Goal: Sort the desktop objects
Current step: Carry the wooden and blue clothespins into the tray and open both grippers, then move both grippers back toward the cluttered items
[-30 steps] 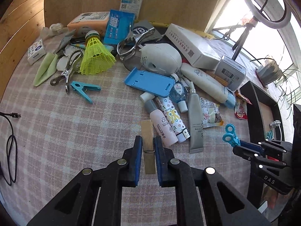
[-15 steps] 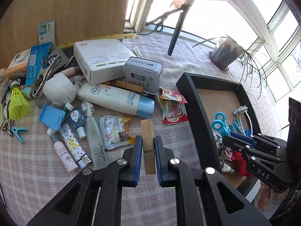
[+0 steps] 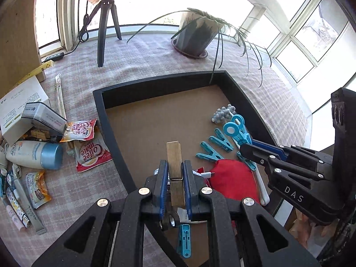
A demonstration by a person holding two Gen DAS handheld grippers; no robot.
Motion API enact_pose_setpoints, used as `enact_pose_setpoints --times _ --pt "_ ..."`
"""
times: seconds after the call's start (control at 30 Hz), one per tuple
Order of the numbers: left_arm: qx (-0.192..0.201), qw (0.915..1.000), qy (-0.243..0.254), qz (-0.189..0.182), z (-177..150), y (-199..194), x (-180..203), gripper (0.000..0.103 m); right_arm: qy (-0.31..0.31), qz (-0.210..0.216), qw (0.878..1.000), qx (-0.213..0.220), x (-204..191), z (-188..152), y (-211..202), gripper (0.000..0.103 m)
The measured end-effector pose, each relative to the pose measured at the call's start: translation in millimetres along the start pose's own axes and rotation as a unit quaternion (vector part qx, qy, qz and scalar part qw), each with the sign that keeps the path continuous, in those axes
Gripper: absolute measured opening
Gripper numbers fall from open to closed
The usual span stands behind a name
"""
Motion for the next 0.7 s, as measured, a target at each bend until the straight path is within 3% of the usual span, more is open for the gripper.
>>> enact_pose_setpoints --times 0.23,0.3,0.33,0.4,0.5,0.7 --pt "-0.007 0.9993 0.036 -0.010 -0.3 5.9 29.8 0.015 0.023 -0.017 1.000 0.004 23.8 0.4 -6.3 0.016" --pt "-0.013 0.9993 0.035 0.000 -2.1 6.3 29.4 0.039 0.021 -0.015 1.000 -0.001 24.0 0.3 -4.9 0.022" --pt "-0.005 0.9994 0.033 0.001 -2.3 3.6 27.4 0.046 0.021 -0.016 1.000 -0.005 24.4 0.5 -3.8 0.037" --pt "0.003 0.9992 0.036 0.018 -3.3 -1.4 20.2 0.045 0.023 -0.024 0.999 0.004 22.6 0.8 -5.2 0.055" --pt "0.003 0.9988 0.026 0.042 -5.3 -6.5 -2.9 0.045 0.020 -0.017 1.000 0.009 14.6 3.3 -6.4 0.055" --pt "0.003 0.9956 -0.043 0.083 -14.5 -20.7 -76.8 0.045 -0.015 -0.003 1.000 0.005 -22.2 13.8 0.2 0.055"
Point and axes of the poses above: each gripper's, at about its wrist camera, not at the fingertips, and y roughly the way its jaws point, x to its right, z to its top, the point moved 4 cm from there along y, roughly the way its jaws point, and after that the axes turned 8 degrees about z, right-handed, at the moved point
